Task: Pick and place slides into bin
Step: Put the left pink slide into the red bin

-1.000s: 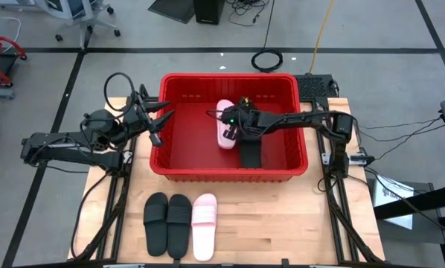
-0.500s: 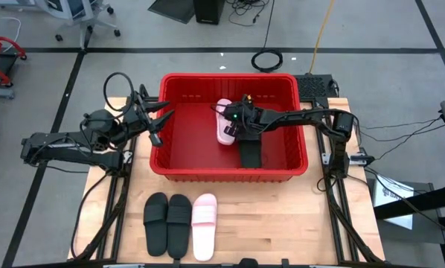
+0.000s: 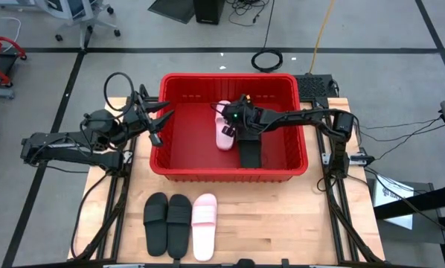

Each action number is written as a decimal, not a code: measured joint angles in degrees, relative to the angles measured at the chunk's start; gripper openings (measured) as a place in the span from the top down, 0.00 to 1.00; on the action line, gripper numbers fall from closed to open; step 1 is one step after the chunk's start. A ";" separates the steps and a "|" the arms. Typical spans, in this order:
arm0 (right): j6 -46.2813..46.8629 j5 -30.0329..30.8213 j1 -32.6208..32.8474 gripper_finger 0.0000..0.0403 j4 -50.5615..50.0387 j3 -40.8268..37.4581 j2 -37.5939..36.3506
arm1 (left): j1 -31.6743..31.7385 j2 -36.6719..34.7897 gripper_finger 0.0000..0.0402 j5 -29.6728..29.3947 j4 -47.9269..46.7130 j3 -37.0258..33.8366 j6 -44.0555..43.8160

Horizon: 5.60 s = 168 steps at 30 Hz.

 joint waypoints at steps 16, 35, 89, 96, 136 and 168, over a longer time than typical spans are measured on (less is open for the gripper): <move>-8.19 -0.90 3.38 0.49 7.83 0.07 -0.50 | -0.07 -0.02 0.63 2.69 -1.27 0.00 -0.72; -15.02 8.46 9.91 0.53 8.04 0.04 -9.48 | -6.86 2.52 0.63 29.59 -2.96 -0.02 -0.13; 4.46 8.04 50.78 0.57 14.99 0.00 -14.88 | -56.05 34.86 0.63 -22.29 21.12 -0.02 9.92; 8.72 8.04 52.65 0.57 14.94 0.00 -14.88 | -56.38 40.19 0.63 -25.31 20.43 0.26 4.75; 13.45 8.26 58.63 0.58 18.71 0.00 -14.84 | -54.41 74.40 0.63 -27.22 -51.93 42.95 -33.88; 14.84 8.24 58.62 0.58 17.45 0.00 -14.84 | -50.68 74.40 0.63 -24.50 -56.28 40.79 -40.72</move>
